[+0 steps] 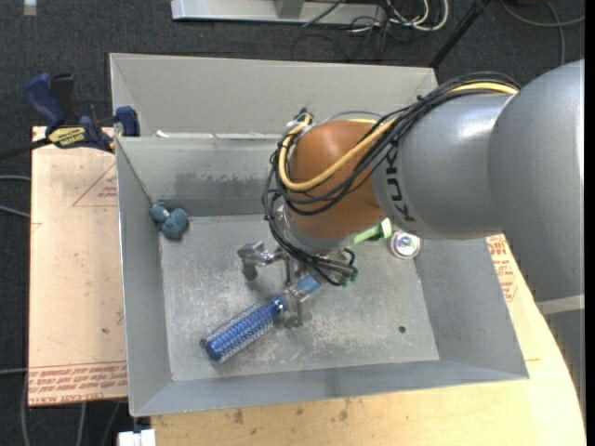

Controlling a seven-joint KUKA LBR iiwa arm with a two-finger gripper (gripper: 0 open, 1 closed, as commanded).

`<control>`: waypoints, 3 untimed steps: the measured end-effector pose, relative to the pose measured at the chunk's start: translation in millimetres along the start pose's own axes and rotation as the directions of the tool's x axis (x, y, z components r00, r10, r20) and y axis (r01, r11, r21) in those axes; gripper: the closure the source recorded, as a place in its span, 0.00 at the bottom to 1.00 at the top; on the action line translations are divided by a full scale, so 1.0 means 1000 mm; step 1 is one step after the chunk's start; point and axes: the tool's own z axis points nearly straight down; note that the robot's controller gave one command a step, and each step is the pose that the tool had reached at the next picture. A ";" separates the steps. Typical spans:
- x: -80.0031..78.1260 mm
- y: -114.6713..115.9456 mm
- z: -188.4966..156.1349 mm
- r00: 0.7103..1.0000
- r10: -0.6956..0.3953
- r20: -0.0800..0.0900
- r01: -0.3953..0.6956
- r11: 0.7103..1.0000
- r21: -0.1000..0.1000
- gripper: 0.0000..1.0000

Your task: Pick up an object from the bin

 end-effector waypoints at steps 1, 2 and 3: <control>0.023 0.028 0.020 1.000 -0.006 0.003 0.006 1.000 0.001 0.00; 0.022 0.026 0.019 1.000 -0.001 0.005 0.001 1.000 0.001 1.00; 0.032 0.043 -0.135 0.997 -0.072 0.013 0.072 0.997 0.006 1.00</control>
Offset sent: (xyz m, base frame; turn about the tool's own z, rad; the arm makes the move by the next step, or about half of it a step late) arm -0.0329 0.0091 -0.0185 -0.0041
